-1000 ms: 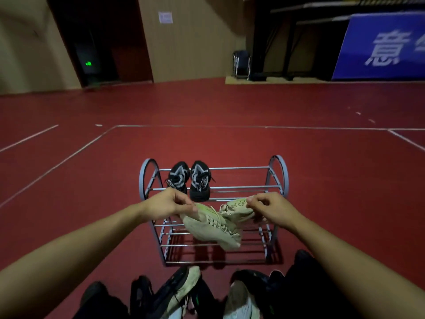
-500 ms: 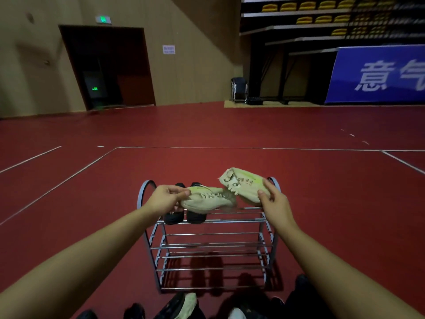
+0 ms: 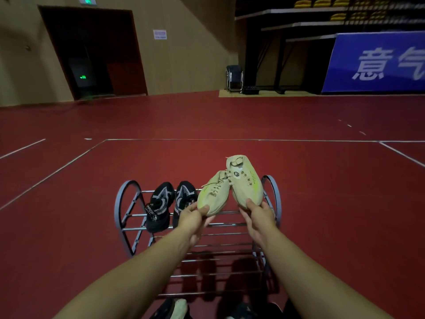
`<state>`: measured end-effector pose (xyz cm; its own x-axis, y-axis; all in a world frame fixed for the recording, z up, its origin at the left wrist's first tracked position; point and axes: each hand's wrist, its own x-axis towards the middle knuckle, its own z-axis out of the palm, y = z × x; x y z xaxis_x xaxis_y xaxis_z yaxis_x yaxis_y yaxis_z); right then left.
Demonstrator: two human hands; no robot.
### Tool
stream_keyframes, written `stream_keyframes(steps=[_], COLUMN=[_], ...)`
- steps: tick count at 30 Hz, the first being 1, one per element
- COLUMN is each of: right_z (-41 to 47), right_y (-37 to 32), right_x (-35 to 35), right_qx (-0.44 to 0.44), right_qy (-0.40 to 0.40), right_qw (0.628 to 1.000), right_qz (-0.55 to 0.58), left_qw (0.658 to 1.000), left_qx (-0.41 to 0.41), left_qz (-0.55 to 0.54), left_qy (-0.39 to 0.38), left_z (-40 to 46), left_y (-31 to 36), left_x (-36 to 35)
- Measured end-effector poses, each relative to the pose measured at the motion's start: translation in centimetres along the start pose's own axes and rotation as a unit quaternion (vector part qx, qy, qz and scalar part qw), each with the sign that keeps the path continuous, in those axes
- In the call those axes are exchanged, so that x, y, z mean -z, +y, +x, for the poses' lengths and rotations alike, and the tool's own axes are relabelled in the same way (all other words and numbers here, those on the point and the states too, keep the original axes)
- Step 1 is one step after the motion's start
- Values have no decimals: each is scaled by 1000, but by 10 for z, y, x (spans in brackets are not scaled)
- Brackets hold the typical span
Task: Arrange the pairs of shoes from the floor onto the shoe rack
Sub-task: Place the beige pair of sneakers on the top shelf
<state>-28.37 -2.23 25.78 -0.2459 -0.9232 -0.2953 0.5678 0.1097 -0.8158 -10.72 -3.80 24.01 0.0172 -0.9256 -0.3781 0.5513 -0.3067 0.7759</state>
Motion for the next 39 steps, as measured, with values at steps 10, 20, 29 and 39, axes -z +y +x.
stream_keyframes(steps=[10, 20, 29, 39], right_z=[50, 74, 75, 35], right_y=[33, 63, 68, 74], right_x=[14, 30, 50, 57], right_qx=[-13, -36, -24, 123], right_qy=[45, 62, 61, 95], right_qw=[999, 996, 934, 772], right_qz=[-12, -53, -352, -617], left_qw=[997, 996, 962, 793], left_qx=[4, 5, 21, -143], left_qz=[-33, -39, 266, 592], left_qy=[65, 84, 59, -21], left_z=[35, 56, 59, 39], left_y=[-47, -77, -87, -75], left_x=[-17, -16, 8, 47])
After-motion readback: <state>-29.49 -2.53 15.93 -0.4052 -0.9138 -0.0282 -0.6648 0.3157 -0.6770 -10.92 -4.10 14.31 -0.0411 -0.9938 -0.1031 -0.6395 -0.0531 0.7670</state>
